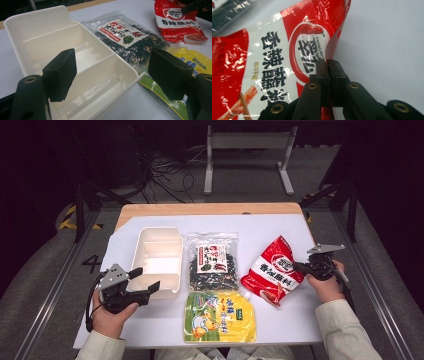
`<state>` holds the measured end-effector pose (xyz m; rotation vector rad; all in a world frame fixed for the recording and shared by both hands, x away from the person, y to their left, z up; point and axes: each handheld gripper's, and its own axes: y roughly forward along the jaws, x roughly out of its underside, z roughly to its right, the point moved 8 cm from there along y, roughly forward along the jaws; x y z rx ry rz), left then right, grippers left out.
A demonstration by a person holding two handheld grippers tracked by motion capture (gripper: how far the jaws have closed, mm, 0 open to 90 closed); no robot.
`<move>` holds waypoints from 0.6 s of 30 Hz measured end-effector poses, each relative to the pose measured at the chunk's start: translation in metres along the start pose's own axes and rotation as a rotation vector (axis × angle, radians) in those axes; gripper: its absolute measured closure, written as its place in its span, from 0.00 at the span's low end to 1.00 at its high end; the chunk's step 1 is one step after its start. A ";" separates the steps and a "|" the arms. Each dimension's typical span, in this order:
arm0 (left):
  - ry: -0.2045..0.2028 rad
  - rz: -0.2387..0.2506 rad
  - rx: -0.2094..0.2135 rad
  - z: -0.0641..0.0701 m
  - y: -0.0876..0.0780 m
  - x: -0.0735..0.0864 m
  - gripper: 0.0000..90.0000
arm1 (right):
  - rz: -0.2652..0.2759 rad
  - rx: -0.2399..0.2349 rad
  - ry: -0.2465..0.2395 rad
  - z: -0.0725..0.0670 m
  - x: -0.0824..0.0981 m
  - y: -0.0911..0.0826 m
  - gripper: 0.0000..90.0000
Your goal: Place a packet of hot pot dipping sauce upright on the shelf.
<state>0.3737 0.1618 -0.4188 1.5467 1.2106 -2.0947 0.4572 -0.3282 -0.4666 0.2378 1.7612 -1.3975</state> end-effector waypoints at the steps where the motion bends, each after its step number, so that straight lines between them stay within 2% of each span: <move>1: 0.005 0.000 0.000 0.001 0.001 -0.001 0.27 | 0.013 -0.004 0.005 -0.001 -0.002 -0.005 0.96; 5: 0.008 -0.008 0.015 0.004 0.002 -0.004 0.27 | 0.049 -0.032 0.013 -0.006 -0.010 -0.021 0.96; 9: 0.007 -0.001 0.015 0.005 0.003 -0.011 0.27 | 0.094 -0.045 -0.003 -0.012 -0.020 -0.036 0.96; 12: 0.012 0.005 0.017 0.005 0.003 -0.015 0.33 | 0.127 -0.046 -0.027 -0.020 -0.028 -0.049 0.97; 13: 0.016 0.005 0.034 0.008 0.003 -0.019 0.35 | 0.139 -0.045 -0.043 -0.022 -0.031 -0.054 0.97; 18: 0.030 0.006 0.044 0.016 0.008 -0.027 0.35 | 0.186 -0.053 -0.090 -0.034 -0.042 -0.071 0.97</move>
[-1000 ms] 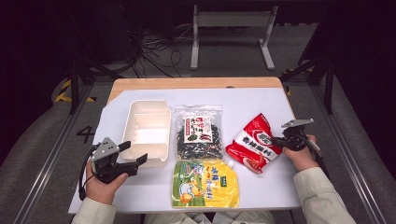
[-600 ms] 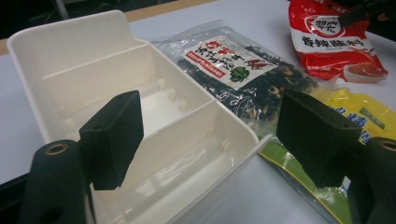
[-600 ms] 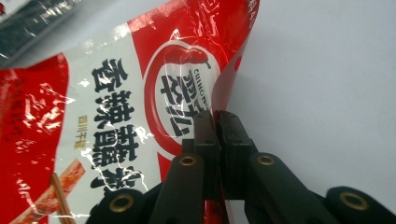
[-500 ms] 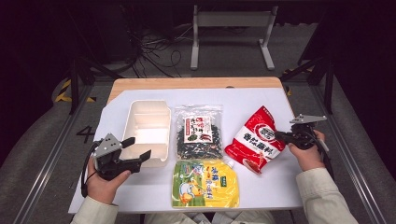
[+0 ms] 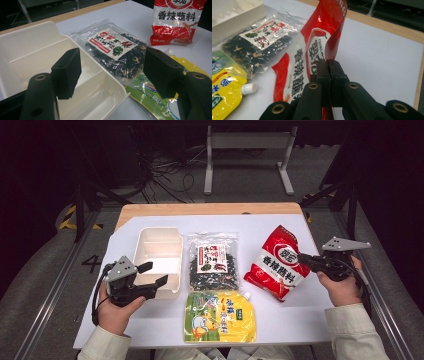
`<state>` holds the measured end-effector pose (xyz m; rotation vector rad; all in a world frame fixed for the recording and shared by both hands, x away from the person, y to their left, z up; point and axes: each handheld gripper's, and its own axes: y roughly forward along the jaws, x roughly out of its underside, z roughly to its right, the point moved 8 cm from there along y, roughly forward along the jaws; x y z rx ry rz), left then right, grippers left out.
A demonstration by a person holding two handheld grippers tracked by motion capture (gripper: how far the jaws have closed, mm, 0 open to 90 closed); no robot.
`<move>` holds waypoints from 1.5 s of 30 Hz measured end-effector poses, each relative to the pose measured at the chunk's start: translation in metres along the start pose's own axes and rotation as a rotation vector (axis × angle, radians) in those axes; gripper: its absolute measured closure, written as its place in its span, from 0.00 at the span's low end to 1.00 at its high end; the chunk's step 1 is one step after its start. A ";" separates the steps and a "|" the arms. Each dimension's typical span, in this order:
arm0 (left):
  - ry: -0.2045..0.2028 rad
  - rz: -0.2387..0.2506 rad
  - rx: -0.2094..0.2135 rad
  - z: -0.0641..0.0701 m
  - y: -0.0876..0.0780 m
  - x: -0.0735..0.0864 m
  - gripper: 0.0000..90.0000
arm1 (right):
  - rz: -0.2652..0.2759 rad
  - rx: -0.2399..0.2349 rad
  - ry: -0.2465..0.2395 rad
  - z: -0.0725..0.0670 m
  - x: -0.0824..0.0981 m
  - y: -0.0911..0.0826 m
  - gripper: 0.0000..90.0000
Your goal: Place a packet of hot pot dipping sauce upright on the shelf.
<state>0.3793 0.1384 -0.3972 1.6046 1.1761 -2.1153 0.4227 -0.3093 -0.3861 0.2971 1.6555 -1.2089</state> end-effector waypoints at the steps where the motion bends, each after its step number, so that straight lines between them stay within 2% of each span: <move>1: 0.000 0.000 0.000 0.000 0.000 0.000 0.35 | 0.000 0.000 0.000 0.000 0.000 0.000 0.97; 3: 0.006 0.001 0.015 0.003 0.003 -0.005 0.33 | 0.025 0.002 -0.028 -0.006 -0.008 -0.008 0.97; 8: -0.006 0.017 0.048 0.008 0.006 -0.015 0.31 | 0.045 0.010 -0.075 -0.013 -0.018 -0.018 0.97; 9: -0.006 0.029 0.065 0.010 0.008 -0.020 0.31 | 0.051 0.011 -0.083 -0.014 -0.020 -0.020 0.97; 12: 0.000 0.037 0.076 0.013 0.010 -0.025 0.30 | 0.064 0.007 -0.094 -0.017 -0.024 -0.025 0.97; 16: 0.009 0.039 0.102 0.019 0.016 -0.028 0.30 | 0.075 -0.025 -0.131 -0.028 -0.032 -0.032 0.97; 19: 0.009 0.031 0.132 0.025 0.019 -0.028 0.30 | 0.067 -0.055 -0.176 -0.041 -0.038 -0.034 0.97; 28: 0.068 0.010 0.193 0.040 0.027 -0.027 0.29 | 0.073 -0.109 -0.258 -0.074 -0.054 -0.031 0.97; 34: 0.076 -0.006 0.216 0.047 0.033 -0.023 0.27 | 0.092 -0.139 -0.283 -0.088 -0.062 -0.030 0.97; 35: 0.065 -0.005 0.225 0.047 0.035 -0.022 0.27 | 0.099 -0.153 -0.295 -0.095 -0.064 -0.030 0.97; 40: 0.041 0.011 0.255 0.048 0.036 -0.021 0.27 | 0.121 -0.189 -0.307 -0.107 -0.069 -0.033 0.97; 43: 0.043 0.010 0.265 0.050 0.037 -0.020 0.27 | 0.130 -0.207 -0.318 -0.113 -0.072 -0.034 0.97; 45: 0.060 0.014 0.276 0.053 0.038 -0.020 0.27 | 0.134 -0.224 -0.321 -0.118 -0.073 -0.034 0.97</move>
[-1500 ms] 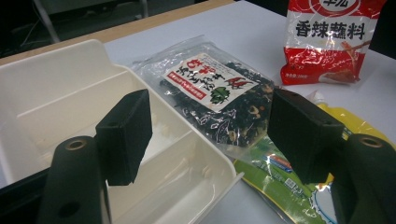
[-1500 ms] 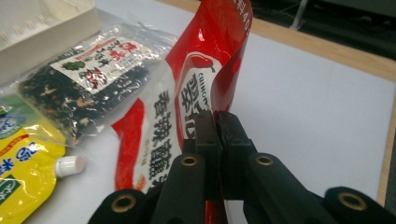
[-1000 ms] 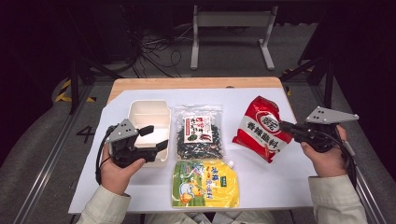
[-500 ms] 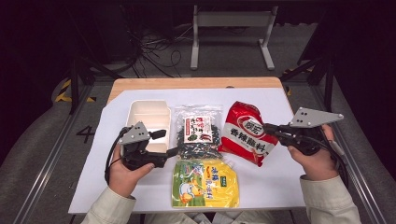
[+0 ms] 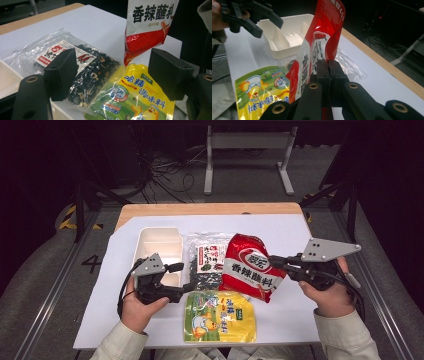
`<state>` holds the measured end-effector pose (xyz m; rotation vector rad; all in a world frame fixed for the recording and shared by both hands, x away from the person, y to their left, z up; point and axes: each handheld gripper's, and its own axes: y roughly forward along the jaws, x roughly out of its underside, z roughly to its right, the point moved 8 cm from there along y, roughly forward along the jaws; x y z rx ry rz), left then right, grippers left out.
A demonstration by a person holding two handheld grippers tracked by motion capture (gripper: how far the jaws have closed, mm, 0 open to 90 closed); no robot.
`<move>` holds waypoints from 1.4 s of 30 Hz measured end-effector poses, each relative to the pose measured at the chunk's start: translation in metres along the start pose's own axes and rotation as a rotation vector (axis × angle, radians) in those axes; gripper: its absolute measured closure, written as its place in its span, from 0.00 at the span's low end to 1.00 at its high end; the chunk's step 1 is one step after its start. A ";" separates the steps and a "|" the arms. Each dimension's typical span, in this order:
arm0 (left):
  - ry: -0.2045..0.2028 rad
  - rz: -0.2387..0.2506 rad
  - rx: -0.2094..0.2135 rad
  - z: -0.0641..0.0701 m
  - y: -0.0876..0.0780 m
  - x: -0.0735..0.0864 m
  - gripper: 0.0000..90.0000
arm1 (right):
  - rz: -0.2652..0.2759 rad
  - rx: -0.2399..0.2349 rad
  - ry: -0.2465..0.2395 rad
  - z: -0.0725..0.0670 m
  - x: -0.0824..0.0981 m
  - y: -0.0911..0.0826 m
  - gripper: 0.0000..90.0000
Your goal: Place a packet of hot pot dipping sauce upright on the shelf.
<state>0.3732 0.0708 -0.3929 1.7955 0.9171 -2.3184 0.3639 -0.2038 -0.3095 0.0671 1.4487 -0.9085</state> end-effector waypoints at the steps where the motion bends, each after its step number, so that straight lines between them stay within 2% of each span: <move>1: 0.000 0.000 0.006 0.002 0.001 0.000 0.27 | 0.007 -0.013 -0.005 -0.003 -0.002 0.001 0.97; 5: 0.023 0.028 0.025 0.008 0.003 -0.001 0.28 | 0.020 -0.049 -0.018 -0.013 -0.008 0.006 0.97; 9: 0.039 0.020 0.068 0.016 0.007 0.001 0.32 | 0.028 -0.079 -0.036 -0.024 -0.014 0.011 0.97; 13: 0.064 0.016 0.089 0.022 0.011 0.001 0.32 | 0.036 -0.099 -0.048 -0.030 -0.017 0.014 0.97; 18: 0.089 0.017 0.136 0.035 0.020 0.001 0.32 | 0.047 -0.124 -0.063 -0.039 -0.021 0.017 0.97; 22: 0.101 0.023 0.143 0.038 0.025 0.002 0.36 | 0.056 -0.145 -0.075 -0.046 -0.023 0.019 0.97; 25: 0.094 0.019 0.153 0.039 0.029 0.004 0.36 | 0.063 -0.158 -0.081 -0.050 -0.024 0.019 0.97; 27: 0.114 0.023 0.160 0.041 0.032 0.006 0.37 | 0.068 -0.163 -0.086 -0.053 -0.025 0.020 0.97; 28: 0.129 0.022 0.173 0.043 0.033 0.007 0.40 | 0.070 -0.167 -0.086 -0.054 -0.025 0.020 0.97; 30: 0.129 0.025 0.178 0.044 0.035 0.008 0.43 | 0.073 -0.171 -0.086 -0.055 -0.025 0.021 0.97; 31: 0.122 0.026 0.184 0.044 0.036 0.008 0.45 | 0.074 -0.173 -0.086 -0.055 -0.026 0.022 0.97; 34: 0.065 0.046 0.222 0.047 0.040 0.010 0.54 | 0.080 -0.173 -0.086 -0.057 -0.026 0.023 0.97; 37: 0.050 0.050 0.224 0.048 0.043 0.011 0.61 | 0.086 -0.173 -0.088 -0.058 -0.026 0.024 0.97; 39: 0.038 0.058 0.240 0.048 0.043 0.011 0.67 | 0.090 -0.173 -0.087 -0.058 -0.027 0.024 0.97; 42: 0.062 0.072 0.259 0.050 0.042 0.011 0.78 | 0.098 -0.167 -0.089 -0.057 -0.027 0.023 0.97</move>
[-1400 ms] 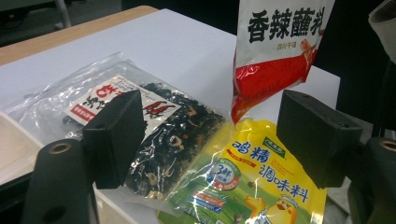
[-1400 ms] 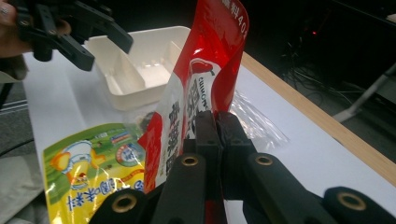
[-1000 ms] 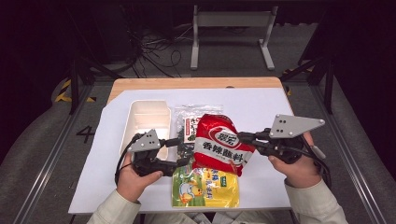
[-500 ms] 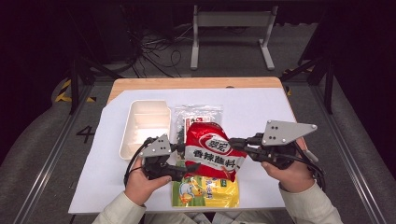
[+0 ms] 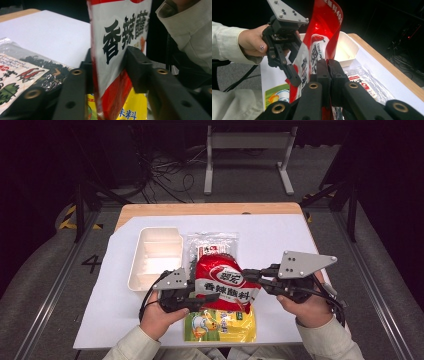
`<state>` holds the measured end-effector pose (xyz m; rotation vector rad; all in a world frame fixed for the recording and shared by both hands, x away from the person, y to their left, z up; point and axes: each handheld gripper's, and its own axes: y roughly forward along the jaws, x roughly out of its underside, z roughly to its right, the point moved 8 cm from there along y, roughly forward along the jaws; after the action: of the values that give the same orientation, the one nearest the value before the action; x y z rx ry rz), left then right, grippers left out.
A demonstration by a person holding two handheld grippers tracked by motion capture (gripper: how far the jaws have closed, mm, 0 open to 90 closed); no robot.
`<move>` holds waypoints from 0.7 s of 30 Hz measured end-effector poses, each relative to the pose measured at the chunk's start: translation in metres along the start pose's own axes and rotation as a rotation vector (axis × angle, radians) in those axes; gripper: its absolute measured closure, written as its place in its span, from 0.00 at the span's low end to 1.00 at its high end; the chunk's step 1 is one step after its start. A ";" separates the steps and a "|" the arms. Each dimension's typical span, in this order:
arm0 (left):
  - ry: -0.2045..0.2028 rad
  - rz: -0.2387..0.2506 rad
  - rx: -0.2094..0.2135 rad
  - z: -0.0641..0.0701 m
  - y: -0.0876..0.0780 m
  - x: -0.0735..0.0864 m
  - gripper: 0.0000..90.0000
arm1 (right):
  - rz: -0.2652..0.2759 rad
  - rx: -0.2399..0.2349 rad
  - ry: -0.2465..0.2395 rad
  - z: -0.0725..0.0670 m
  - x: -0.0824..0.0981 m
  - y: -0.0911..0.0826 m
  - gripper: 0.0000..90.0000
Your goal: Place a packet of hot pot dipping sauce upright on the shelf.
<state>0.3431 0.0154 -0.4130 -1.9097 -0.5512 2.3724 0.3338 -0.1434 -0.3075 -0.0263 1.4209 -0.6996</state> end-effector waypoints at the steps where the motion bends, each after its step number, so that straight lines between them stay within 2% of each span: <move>1: 0.000 0.000 0.022 0.003 -0.001 0.000 0.82 | 0.004 0.001 0.000 0.000 0.000 0.000 0.97; 3: 0.021 0.004 0.031 0.005 -0.002 -0.001 0.92 | 0.008 0.009 0.002 0.001 0.000 -0.001 0.96; 5: 0.029 -0.003 0.029 0.006 -0.004 -0.002 0.95 | 0.001 0.016 0.004 0.002 0.001 -0.001 0.96; 10: 0.016 -0.022 0.036 0.006 -0.009 -0.002 0.97 | 0.009 0.033 0.021 0.005 0.002 -0.001 0.89; 12: 0.021 -0.046 0.024 0.005 -0.009 0.000 0.98 | 0.027 0.045 0.035 0.007 0.001 -0.003 0.85; 13: 0.027 -0.055 0.014 0.004 -0.009 0.001 0.98 | 0.038 0.048 0.051 0.009 0.000 -0.006 0.86; 15: 0.024 -0.053 0.010 0.003 -0.010 0.002 0.98 | 0.057 0.038 0.082 0.012 0.000 -0.011 0.86; 18: 0.023 -0.041 0.023 0.005 -0.012 -0.001 0.99 | 0.068 0.048 0.110 0.017 0.003 -0.015 0.80; 21: 0.026 -0.028 0.017 0.004 -0.016 -0.006 0.99 | 0.087 0.058 0.139 0.021 0.004 -0.019 0.72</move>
<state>0.3380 0.0278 -0.4024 -1.9093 -0.5509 2.3245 0.3450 -0.1690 -0.2990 0.1308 1.5242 -0.6807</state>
